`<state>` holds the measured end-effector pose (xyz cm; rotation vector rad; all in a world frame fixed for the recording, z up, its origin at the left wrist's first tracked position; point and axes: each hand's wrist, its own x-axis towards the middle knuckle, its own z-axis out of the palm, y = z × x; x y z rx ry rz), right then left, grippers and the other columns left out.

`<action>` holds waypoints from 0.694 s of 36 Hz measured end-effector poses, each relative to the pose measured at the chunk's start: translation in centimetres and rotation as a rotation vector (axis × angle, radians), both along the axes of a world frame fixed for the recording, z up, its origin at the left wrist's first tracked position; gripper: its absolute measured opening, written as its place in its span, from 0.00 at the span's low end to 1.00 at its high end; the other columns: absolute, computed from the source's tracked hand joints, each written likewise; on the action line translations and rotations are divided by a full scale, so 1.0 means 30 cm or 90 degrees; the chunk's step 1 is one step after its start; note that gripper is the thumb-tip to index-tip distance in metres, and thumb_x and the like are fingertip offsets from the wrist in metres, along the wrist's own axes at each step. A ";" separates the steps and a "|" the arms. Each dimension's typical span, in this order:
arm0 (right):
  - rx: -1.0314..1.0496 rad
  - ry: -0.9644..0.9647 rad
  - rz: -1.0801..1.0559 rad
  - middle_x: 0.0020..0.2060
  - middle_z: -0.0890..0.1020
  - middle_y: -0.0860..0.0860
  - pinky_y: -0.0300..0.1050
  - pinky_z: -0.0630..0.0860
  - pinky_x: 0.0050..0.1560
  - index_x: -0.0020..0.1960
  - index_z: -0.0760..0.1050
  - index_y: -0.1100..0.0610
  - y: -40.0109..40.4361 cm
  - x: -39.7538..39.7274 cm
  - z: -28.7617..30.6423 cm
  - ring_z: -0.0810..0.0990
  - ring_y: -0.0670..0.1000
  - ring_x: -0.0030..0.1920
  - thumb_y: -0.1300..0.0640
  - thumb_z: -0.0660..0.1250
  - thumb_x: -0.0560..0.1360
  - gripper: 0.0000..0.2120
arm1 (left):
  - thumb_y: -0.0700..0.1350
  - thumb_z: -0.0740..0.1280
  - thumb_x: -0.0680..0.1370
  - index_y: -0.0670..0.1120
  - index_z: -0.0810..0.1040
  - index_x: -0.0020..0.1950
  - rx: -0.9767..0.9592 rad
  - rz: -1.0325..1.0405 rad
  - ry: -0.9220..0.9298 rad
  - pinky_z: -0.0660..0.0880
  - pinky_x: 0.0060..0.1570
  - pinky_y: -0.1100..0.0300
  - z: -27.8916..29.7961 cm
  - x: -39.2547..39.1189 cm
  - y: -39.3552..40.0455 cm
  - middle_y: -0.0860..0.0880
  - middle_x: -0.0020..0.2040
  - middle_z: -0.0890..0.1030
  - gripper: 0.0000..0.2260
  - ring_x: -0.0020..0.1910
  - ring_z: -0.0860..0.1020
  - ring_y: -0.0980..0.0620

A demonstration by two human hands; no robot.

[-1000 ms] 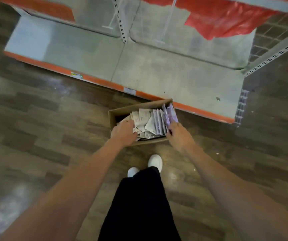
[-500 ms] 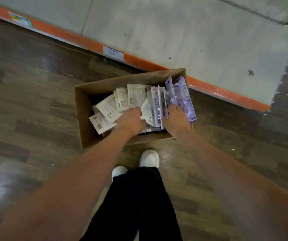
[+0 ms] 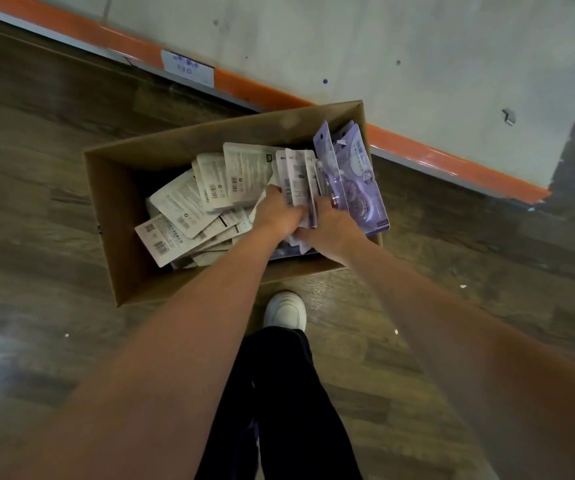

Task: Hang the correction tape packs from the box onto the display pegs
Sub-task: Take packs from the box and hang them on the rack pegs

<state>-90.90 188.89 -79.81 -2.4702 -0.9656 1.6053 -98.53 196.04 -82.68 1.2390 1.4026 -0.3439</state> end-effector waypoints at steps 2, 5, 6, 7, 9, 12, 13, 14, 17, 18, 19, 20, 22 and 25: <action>0.006 0.015 -0.036 0.65 0.73 0.59 0.51 0.71 0.61 0.74 0.56 0.59 0.011 -0.015 0.007 0.73 0.60 0.65 0.49 0.66 0.77 0.32 | 0.38 0.66 0.74 0.43 0.72 0.65 0.030 -0.044 0.005 0.76 0.55 0.53 0.002 -0.014 0.006 0.43 0.60 0.78 0.19 0.60 0.76 0.43; 0.023 0.006 -0.025 0.64 0.73 0.61 0.54 0.72 0.62 0.73 0.57 0.58 0.023 -0.046 0.034 0.73 0.62 0.64 0.52 0.65 0.78 0.29 | 0.38 0.64 0.76 0.43 0.78 0.59 0.062 -0.067 -0.008 0.76 0.55 0.52 0.050 -0.042 0.012 0.45 0.57 0.80 0.13 0.55 0.77 0.46; 0.025 0.006 -0.019 0.64 0.74 0.61 0.54 0.72 0.62 0.72 0.58 0.58 0.028 -0.060 0.051 0.73 0.62 0.64 0.54 0.64 0.78 0.27 | 0.39 0.64 0.77 0.44 0.79 0.58 0.064 -0.065 -0.010 0.76 0.56 0.51 0.072 -0.055 0.012 0.46 0.55 0.80 0.11 0.54 0.77 0.47; 0.028 0.010 -0.016 0.63 0.74 0.61 0.55 0.72 0.62 0.72 0.58 0.58 0.031 -0.073 0.071 0.73 0.62 0.63 0.55 0.63 0.79 0.26 | 0.40 0.63 0.78 0.44 0.79 0.58 0.068 -0.060 -0.007 0.76 0.56 0.50 0.094 -0.071 0.012 0.46 0.55 0.80 0.11 0.53 0.77 0.47; 0.034 0.015 -0.012 0.62 0.75 0.60 0.54 0.73 0.61 0.72 0.58 0.59 0.036 -0.097 0.110 0.74 0.61 0.63 0.58 0.62 0.79 0.24 | 0.38 0.62 0.78 0.42 0.79 0.57 0.087 -0.055 0.006 0.77 0.56 0.49 0.140 -0.106 0.016 0.43 0.56 0.81 0.11 0.55 0.78 0.44; 0.042 0.016 -0.003 0.62 0.75 0.60 0.52 0.74 0.60 0.73 0.58 0.58 0.051 -0.125 0.184 0.75 0.60 0.61 0.60 0.62 0.79 0.24 | 0.36 0.61 0.79 0.39 0.79 0.57 0.097 -0.059 0.024 0.77 0.50 0.53 0.225 -0.152 0.032 0.41 0.55 0.80 0.11 0.53 0.79 0.43; 0.046 0.018 -0.006 0.62 0.75 0.60 0.52 0.75 0.59 0.73 0.58 0.58 0.058 -0.134 0.211 0.76 0.60 0.60 0.60 0.62 0.79 0.25 | 0.36 0.61 0.79 0.39 0.79 0.58 0.092 -0.056 0.024 0.76 0.47 0.54 0.257 -0.165 0.038 0.41 0.55 0.80 0.11 0.51 0.79 0.45; 0.046 0.021 -0.010 0.63 0.75 0.60 0.51 0.76 0.57 0.74 0.57 0.57 0.065 -0.141 0.238 0.76 0.60 0.60 0.60 0.62 0.79 0.25 | 0.35 0.61 0.78 0.39 0.79 0.58 0.086 -0.050 0.022 0.76 0.46 0.55 0.283 -0.177 0.046 0.42 0.56 0.80 0.11 0.50 0.78 0.46; 0.055 0.017 -0.021 0.64 0.75 0.59 0.48 0.74 0.54 0.74 0.58 0.57 0.084 -0.166 0.302 0.76 0.59 0.61 0.58 0.62 0.80 0.25 | 0.34 0.61 0.77 0.40 0.79 0.59 0.079 -0.033 0.018 0.76 0.52 0.54 0.359 -0.205 0.070 0.42 0.58 0.80 0.13 0.54 0.78 0.44; 0.059 0.006 -0.018 0.63 0.75 0.59 0.47 0.73 0.54 0.73 0.60 0.57 0.089 -0.176 0.315 0.76 0.59 0.61 0.58 0.62 0.80 0.24 | 0.34 0.61 0.77 0.40 0.78 0.60 0.080 -0.033 0.016 0.76 0.54 0.54 0.385 -0.210 0.077 0.42 0.59 0.80 0.13 0.56 0.78 0.44; 0.066 -0.009 -0.017 0.63 0.76 0.59 0.47 0.73 0.54 0.72 0.61 0.58 0.094 -0.184 0.326 0.76 0.59 0.60 0.58 0.62 0.80 0.22 | 0.35 0.61 0.78 0.40 0.78 0.61 0.080 -0.038 0.011 0.76 0.56 0.53 0.410 -0.213 0.082 0.42 0.59 0.80 0.13 0.57 0.78 0.43; 0.071 -0.026 -0.019 0.61 0.77 0.59 0.48 0.73 0.55 0.71 0.63 0.58 0.100 -0.192 0.335 0.76 0.59 0.60 0.58 0.62 0.80 0.21 | 0.35 0.61 0.78 0.40 0.77 0.61 0.081 -0.045 0.006 0.76 0.58 0.50 0.428 -0.215 0.087 0.41 0.60 0.79 0.13 0.57 0.77 0.43; 0.080 -0.052 -0.032 0.60 0.78 0.58 0.50 0.73 0.56 0.70 0.66 0.58 0.109 -0.203 0.353 0.77 0.58 0.59 0.59 0.61 0.80 0.19 | 0.35 0.62 0.77 0.40 0.77 0.61 0.081 -0.056 -0.005 0.76 0.57 0.47 0.454 -0.222 0.094 0.41 0.59 0.80 0.14 0.57 0.78 0.42; 0.101 -0.053 -0.071 0.60 0.78 0.58 0.51 0.74 0.60 0.69 0.70 0.57 0.118 -0.214 0.383 0.76 0.58 0.60 0.61 0.61 0.79 0.19 | 0.34 0.63 0.75 0.44 0.77 0.61 0.064 -0.047 -0.028 0.77 0.58 0.46 0.485 -0.242 0.108 0.43 0.59 0.80 0.16 0.58 0.77 0.43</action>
